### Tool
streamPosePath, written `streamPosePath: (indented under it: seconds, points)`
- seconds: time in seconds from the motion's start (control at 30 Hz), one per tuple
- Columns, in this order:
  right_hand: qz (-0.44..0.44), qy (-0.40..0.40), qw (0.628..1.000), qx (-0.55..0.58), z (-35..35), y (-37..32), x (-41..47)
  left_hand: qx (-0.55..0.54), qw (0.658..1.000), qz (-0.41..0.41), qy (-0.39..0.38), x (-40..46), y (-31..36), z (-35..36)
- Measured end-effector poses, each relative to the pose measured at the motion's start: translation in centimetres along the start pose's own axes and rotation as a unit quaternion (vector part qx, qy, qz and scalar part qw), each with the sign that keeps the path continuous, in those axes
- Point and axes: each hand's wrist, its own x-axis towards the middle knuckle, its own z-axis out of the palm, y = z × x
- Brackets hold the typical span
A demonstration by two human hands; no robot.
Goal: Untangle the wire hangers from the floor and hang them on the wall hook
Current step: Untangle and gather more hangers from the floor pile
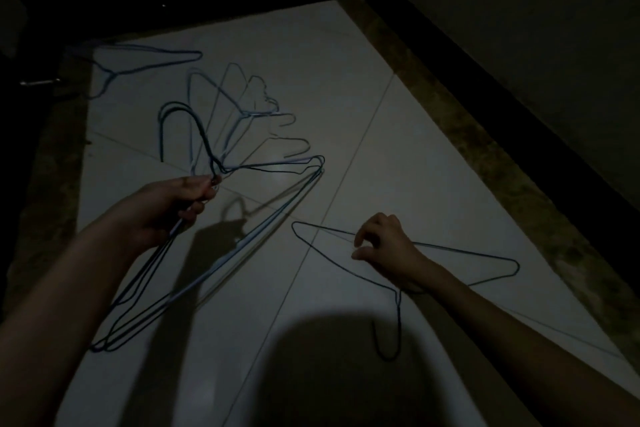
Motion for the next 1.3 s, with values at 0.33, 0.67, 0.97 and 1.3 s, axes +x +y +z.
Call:
streamPosePath:
  seconds: [0.33,0.67,0.97,1.3]
  points:
    - [-0.03,-0.043,0.993,-0.104,0.8,1.2,-4.0,-0.007,1.0,-0.011,-0.029,0.9,-0.2,2.8]
    - [-0.02,-0.058,0.998,-0.035,-0.2,-0.2,-2.6,0.001,1.0,-0.005,-0.01,0.4,-1.0,0.9]
    - [0.028,-0.113,0.987,-0.107,-0.7,1.9,-4.3,0.009,1.0,-0.003,-0.017,0.6,-0.8,1.4]
    - [0.0,-0.13,0.988,-0.084,-1.1,2.8,-4.1,0.023,0.999,0.025,0.004,-0.1,-0.7,1.0]
